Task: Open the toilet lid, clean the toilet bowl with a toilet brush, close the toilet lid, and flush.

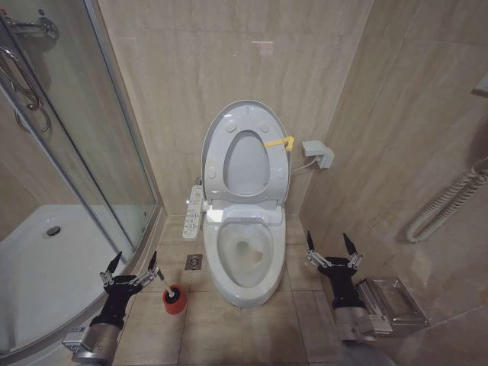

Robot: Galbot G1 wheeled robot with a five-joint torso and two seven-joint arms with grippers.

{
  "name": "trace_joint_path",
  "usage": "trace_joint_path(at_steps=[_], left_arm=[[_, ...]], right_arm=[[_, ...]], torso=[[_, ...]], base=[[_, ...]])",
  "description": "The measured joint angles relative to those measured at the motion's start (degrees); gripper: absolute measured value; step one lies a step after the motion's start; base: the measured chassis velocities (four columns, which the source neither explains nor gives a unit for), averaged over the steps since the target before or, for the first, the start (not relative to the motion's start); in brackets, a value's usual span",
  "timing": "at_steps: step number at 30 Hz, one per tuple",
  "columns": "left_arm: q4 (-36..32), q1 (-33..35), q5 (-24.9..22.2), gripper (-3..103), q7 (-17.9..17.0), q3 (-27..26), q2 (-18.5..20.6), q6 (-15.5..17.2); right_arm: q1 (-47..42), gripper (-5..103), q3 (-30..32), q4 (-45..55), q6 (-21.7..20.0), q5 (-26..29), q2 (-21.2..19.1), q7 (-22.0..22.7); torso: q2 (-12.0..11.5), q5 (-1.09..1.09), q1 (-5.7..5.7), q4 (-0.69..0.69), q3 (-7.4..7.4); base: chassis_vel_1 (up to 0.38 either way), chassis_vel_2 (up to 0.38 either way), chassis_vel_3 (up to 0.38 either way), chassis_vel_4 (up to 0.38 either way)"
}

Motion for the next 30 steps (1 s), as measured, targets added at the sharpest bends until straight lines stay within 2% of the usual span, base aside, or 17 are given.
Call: trace_joint_path(at_steps=[30], left_arm=[[0.0,0.0,0.0,100,0.0,0.0,0.0,0.0]], right_arm=[[0.0,100,0.0,0.0,0.0,0.0,0.0,0.0]], torso=[[0.0,0.00,0.00,0.00,0.00]], base=[[0.000,0.000,0.000,0.000]])
